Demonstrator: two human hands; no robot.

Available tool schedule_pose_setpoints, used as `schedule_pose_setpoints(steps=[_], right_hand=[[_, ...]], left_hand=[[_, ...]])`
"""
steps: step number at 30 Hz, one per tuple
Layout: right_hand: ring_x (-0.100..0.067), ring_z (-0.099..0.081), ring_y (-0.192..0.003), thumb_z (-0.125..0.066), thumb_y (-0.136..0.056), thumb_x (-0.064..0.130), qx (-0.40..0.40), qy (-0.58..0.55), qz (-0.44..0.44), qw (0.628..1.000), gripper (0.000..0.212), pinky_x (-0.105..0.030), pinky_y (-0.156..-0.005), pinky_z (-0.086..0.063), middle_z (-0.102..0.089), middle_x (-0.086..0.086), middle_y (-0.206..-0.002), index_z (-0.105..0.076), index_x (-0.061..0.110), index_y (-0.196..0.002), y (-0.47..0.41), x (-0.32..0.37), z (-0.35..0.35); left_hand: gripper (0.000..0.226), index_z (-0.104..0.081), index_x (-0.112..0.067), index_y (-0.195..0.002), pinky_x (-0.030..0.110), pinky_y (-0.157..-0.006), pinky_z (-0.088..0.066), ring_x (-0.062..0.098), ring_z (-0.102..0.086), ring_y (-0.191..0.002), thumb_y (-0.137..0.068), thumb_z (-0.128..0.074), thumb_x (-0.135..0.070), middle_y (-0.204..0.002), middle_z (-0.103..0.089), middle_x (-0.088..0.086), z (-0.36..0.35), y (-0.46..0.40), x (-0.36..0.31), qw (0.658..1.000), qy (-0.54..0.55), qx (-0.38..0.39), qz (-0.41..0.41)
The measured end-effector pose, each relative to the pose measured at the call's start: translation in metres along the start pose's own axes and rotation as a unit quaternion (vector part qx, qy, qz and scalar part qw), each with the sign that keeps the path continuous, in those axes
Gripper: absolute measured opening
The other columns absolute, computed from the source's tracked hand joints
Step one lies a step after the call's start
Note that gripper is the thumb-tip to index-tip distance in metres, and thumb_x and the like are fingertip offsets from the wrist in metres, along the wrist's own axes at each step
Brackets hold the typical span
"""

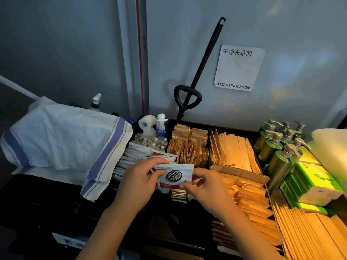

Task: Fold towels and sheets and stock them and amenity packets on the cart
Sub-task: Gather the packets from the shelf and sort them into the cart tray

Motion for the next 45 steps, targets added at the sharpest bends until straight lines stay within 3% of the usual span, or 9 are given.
schedule_pose_setpoints(steps=[2, 7, 12, 19, 27, 30, 34, 39, 45], right_hand=[[-0.001, -0.064, -0.089, -0.08, -0.088, 0.029, -0.027, 0.011, 0.016, 0.999, 0.025, -0.014, -0.069, -0.044, -0.074, 0.024, -0.1, -0.077, 0.037, -0.111, -0.006, 0.01, 0.007], [-0.002, -0.065, -0.087, -0.081, -0.086, 0.029, -0.058, 0.042, 0.048, 0.996, 0.016, -0.024, -0.073, -0.054, -0.073, 0.015, -0.09, -0.078, 0.029, -0.101, -0.03, 0.041, 0.019], [-0.002, -0.063, -0.088, -0.079, -0.089, 0.027, -0.061, 0.106, 0.066, 0.99, 0.012, -0.028, -0.076, -0.053, -0.072, 0.016, -0.092, -0.078, 0.028, -0.101, -0.045, 0.048, 0.007], [-0.004, -0.064, -0.081, -0.079, -0.088, 0.028, -0.045, 0.136, 0.054, 0.988, 0.015, -0.029, -0.072, -0.053, -0.072, 0.016, -0.089, -0.078, 0.03, -0.103, -0.06, 0.033, -0.019], [-0.013, -0.059, -0.072, -0.075, -0.091, 0.035, -0.015, 0.217, 0.053, 0.975, 0.013, -0.038, -0.064, -0.052, -0.066, 0.006, -0.079, -0.072, 0.023, -0.092, -0.07, 0.022, -0.046], [-0.011, -0.055, -0.081, -0.073, -0.091, 0.037, -0.02, 0.242, 0.076, 0.967, 0.016, -0.031, -0.065, -0.045, -0.056, 0.014, -0.087, -0.071, 0.025, -0.1, -0.069, 0.023, -0.051], [-0.007, -0.053, -0.078, -0.078, -0.088, 0.029, -0.041, 0.233, 0.111, 0.965, 0.012, -0.024, -0.065, -0.04, -0.057, 0.016, -0.086, -0.075, 0.026, -0.099, -0.068, 0.032, -0.045], [-0.02, -0.06, -0.084, -0.076, -0.089, 0.025, 0.018, 0.258, 0.077, 0.963, 0.007, -0.038, -0.072, -0.05, -0.065, 0.004, -0.089, -0.078, 0.02, -0.094, -0.07, 0.022, -0.062], [-0.017, -0.064, -0.078, -0.076, -0.091, 0.031, 0.038, 0.239, 0.038, 0.97, 0.009, -0.037, -0.068, -0.054, -0.072, 0.005, -0.085, -0.079, 0.023, -0.094, -0.071, 0.017, -0.057]], left_hand=[[0.033, -0.069, -0.043, -0.114, 0.009, -0.076, -0.053, -0.006, -0.063, -0.101, -0.092, -0.075, -0.02, -0.107, -0.069, -0.021, 0.006, -0.009, -0.003, 0.999, -0.035, -0.004, -0.02], [0.033, -0.065, -0.043, -0.116, 0.026, -0.079, -0.055, 0.002, -0.061, -0.099, -0.096, -0.068, -0.017, -0.104, -0.061, -0.019, 0.019, -0.042, -0.016, 0.992, -0.098, 0.006, -0.078], [0.031, -0.065, -0.042, -0.111, 0.03, -0.08, -0.057, 0.001, -0.062, -0.099, -0.097, -0.066, -0.014, -0.103, -0.062, -0.023, 0.016, -0.05, 0.001, 0.991, -0.092, 0.022, -0.097], [0.029, -0.068, -0.038, -0.104, 0.033, -0.077, -0.056, -0.001, -0.062, -0.093, -0.095, -0.067, -0.011, -0.095, -0.064, -0.025, 0.008, -0.05, 0.037, 0.992, -0.097, 0.035, -0.078], [0.024, -0.069, -0.033, -0.099, 0.019, -0.064, -0.042, -0.008, -0.056, -0.078, -0.095, -0.069, -0.01, -0.077, -0.055, -0.027, -0.002, -0.048, 0.072, 0.989, -0.124, 0.07, -0.032], [0.019, -0.072, -0.028, -0.099, 0.012, -0.064, -0.037, -0.01, -0.054, -0.076, -0.095, -0.07, -0.01, -0.076, -0.055, -0.024, -0.004, -0.047, 0.078, 0.988, -0.128, 0.081, -0.027], [0.02, -0.072, -0.027, -0.098, 0.024, -0.066, -0.047, 0.001, -0.055, -0.077, -0.093, -0.07, -0.008, -0.082, -0.062, -0.016, -0.003, -0.048, 0.077, 0.987, -0.138, 0.075, -0.044], [0.019, -0.075, -0.026, -0.094, 0.04, -0.071, -0.053, 0.017, -0.061, -0.08, -0.093, -0.068, -0.008, -0.084, -0.069, -0.003, -0.015, -0.044, 0.087, 0.984, -0.152, 0.097, -0.007], [0.013, -0.066, -0.025, -0.082, 0.036, -0.066, -0.053, 0.006, -0.058, -0.069, -0.094, -0.068, -0.019, -0.069, -0.062, -0.011, -0.012, -0.048, 0.096, 0.976, -0.182, 0.117, 0.008]])
Point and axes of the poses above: each hand's wrist, its own y-axis away from the middle knuckle, its own z-axis out of the back of the hand, x = y × z, the point moved 9 cm from there along -y, towards the middle knuckle
